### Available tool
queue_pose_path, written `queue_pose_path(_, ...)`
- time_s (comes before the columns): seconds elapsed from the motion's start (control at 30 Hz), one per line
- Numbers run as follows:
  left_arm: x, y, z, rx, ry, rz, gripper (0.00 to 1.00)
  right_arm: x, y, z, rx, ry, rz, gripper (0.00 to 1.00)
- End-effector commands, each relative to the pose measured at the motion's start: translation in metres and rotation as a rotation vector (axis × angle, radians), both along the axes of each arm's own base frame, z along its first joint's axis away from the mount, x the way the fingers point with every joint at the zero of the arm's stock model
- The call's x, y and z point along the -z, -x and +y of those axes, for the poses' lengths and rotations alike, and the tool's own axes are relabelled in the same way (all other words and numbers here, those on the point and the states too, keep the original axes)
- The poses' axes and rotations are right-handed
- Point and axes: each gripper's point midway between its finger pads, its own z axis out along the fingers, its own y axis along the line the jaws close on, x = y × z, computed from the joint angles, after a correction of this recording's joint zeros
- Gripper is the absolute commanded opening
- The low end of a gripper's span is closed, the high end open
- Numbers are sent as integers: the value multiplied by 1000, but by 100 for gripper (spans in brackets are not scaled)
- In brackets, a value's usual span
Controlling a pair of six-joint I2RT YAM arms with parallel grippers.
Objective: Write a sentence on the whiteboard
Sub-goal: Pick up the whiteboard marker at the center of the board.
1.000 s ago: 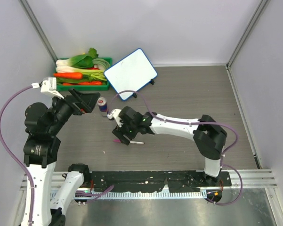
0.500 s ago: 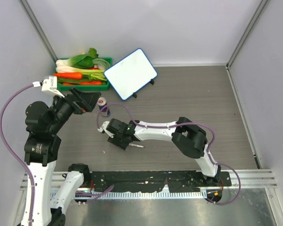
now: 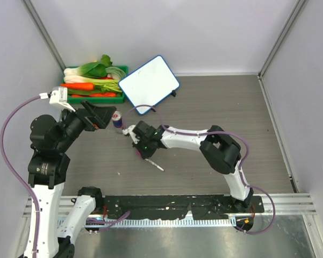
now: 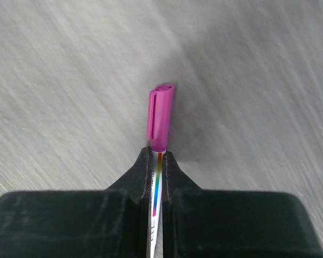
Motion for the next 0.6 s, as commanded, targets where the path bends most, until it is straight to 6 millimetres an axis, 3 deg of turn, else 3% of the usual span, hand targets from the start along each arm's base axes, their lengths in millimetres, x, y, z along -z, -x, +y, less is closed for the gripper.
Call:
queue_pose_path(0.0, 9, -1, -5, 37, -19, 42, 100, -69, -40, -11, 186, -245, 28, 1)
queue_pose_path(0.03, 14, -3, -6, 45, -17, 64, 100, -73, -52, -23, 258, -275, 56, 1)
queue_pose_path(0.07, 18, -4, -9, 60, -12, 82, 100, -100, -65, -26, 292, -361, 19, 1)
queue_pose_path(0.1, 23, -6, -12, 77, -8, 102, 100, -101, -73, -41, 362, -394, 58, 1)
queue_pose_path(0.13, 27, -8, -14, 90, -1, 118, 100, -131, -93, -53, 410, -487, 16, 1)
queue_pose_path(0.17, 32, -10, -17, 101, 8, 138, 100, -152, -97, -64, 464, -572, 16, 1)
queue_pose_path(0.27, 48, -19, -26, 146, 49, 200, 100, -197, -124, -110, 612, -759, -18, 1)
queue_pose_path(0.4, 70, -33, -51, 256, 151, 270, 100, -239, -132, -173, 820, -971, -23, 1)
queue_pose_path(0.43, 71, -37, -60, 279, 169, 263, 100, -249, -126, -184, 832, -1018, -41, 1)
queue_pose_path(0.47, 75, -42, -69, 297, 173, 272, 100, -245, -128, -198, 886, -1039, -26, 1)
queue_pose_path(0.5, 80, -47, -82, 319, 168, 285, 100, -261, -123, -206, 890, -1084, -55, 1)
queue_pose_path(0.57, 87, -52, -116, 389, 143, 300, 100, -270, -119, -220, 931, -1124, -70, 2)
